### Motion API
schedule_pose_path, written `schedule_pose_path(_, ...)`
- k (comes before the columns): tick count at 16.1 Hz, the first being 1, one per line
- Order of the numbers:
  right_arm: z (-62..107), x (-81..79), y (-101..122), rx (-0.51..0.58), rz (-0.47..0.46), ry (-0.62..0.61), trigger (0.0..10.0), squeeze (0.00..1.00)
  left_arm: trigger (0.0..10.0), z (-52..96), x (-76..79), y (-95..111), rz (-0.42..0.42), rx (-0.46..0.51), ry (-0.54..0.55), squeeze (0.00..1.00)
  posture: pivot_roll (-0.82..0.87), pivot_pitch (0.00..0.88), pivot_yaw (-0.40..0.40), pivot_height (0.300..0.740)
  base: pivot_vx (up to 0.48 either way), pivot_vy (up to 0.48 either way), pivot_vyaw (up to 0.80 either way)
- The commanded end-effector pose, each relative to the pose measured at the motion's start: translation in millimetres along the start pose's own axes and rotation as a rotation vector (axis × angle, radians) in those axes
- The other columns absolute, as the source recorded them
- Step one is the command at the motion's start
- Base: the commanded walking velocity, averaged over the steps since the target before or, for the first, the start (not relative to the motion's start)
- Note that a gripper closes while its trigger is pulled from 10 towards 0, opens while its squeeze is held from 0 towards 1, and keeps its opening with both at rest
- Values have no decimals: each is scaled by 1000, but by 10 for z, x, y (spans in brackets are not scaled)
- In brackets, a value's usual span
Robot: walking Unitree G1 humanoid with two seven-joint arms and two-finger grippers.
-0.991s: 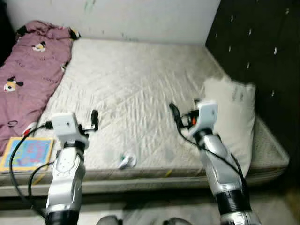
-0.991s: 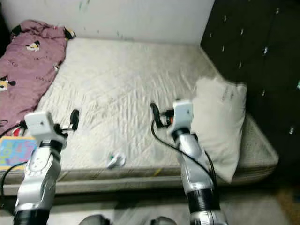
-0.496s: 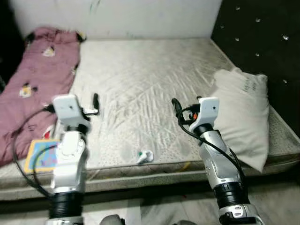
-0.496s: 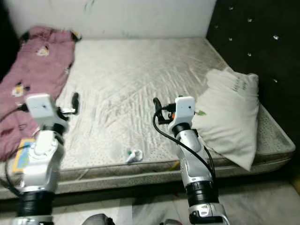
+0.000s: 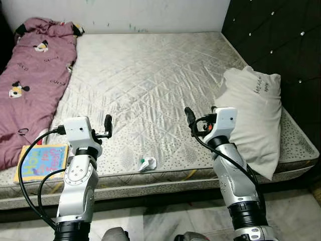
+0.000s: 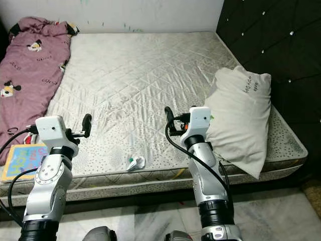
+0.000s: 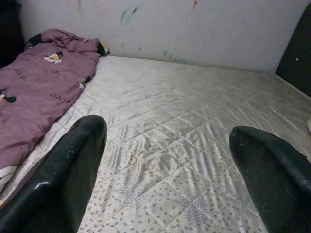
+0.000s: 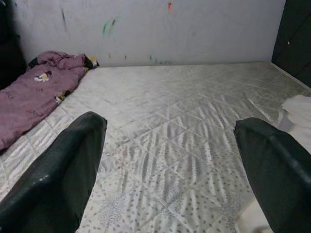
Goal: Clean up the room
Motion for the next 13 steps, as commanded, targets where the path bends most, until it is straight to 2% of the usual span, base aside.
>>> schedule_pose_path(1, 1, 18, 49, 6, 16, -3, 10000, 0, 10000, -10, -1, 75, 5, 18, 1, 0, 58, 0, -56, 740, 0, 0, 450)
schedule_pose_path(4, 48, 24, 26, -8, -12, -15, 10000, 0, 10000, 41, -14, 52, 26, -4, -7, 0, 60, 3, -58, 740, 0, 0, 781)
schedule_pose_path(7, 38, 40, 41, -14, 13, -10, 10000, 0, 10000, 27, 19, 57, 27, -6, -17, 0, 55, 4, -68, 740, 0, 0, 0)
schedule_pose_path(10, 33, 44, 63, -10, 28, -4, 10000, 0, 10000, 22, 59, 55, 40, -8, -26, 0, 54, 1, -78, 740, 0, 0, 754)
schedule_pose_path(13, 1, 78, 81, -8, 21, -21, 10000, 0, 10000, -5, 55, 77, 56, -1, -20, 0, 53, 10, -85, 740, 0, 0, 0)
Point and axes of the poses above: a point about 5 cm out from each wrist's last joint towards the gripper, its own z axis pointing back from the gripper into the wrist, its own y axis along the axis of the wrist's last joint, x = y × z, the point moved 3 cm from there along -z, pointing out of the wrist towards the gripper, and after that the axes turned 9 degrees about z, right-handed, at the moved point
